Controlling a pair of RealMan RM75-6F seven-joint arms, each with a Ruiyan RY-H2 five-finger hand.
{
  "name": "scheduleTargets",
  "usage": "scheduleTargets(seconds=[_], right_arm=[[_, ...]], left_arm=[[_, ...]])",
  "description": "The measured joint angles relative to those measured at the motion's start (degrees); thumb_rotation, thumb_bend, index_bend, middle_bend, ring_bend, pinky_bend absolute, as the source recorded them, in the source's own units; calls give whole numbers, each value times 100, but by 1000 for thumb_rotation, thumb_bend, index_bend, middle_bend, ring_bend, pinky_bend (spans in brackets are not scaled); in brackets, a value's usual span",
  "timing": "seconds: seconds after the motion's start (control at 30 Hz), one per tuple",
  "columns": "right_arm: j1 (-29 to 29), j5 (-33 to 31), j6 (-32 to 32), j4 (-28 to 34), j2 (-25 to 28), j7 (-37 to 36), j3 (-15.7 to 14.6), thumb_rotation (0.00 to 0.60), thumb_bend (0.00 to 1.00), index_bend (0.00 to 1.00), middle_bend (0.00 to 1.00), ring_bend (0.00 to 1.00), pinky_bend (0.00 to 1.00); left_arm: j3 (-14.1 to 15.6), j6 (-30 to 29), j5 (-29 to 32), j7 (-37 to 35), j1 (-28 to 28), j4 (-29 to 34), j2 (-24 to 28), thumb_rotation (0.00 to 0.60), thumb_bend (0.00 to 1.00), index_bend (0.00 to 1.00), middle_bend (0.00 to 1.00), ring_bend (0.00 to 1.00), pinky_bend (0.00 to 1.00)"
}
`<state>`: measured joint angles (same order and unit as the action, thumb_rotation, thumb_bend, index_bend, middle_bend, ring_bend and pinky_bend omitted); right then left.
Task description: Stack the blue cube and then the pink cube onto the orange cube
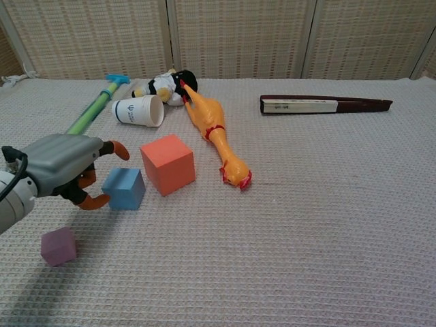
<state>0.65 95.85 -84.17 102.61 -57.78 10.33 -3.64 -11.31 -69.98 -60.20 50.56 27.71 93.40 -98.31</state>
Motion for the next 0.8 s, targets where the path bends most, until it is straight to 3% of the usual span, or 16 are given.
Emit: scheduleTargets(seconds=[0.23,0.47,0.8], right_arm=[[-20,-54,8,1,51,-77,11,600,115,0,0,0,0],[-32,-56,3,4,71,-114,9,600,115,0,0,0,0],[-34,-57,-8,-1,89,-136,-4,600,115,0,0,0,0]], left_arm=[[9,-13,203,-5,164,-293,-171,600,328,225,1000,1000,1000],[47,-69,186,-91,276,-484,-318,600,327,351,1000,1000,1000],[106,-247,106,-202,312,-519,-331,600,325,442,1000,1000,1000]])
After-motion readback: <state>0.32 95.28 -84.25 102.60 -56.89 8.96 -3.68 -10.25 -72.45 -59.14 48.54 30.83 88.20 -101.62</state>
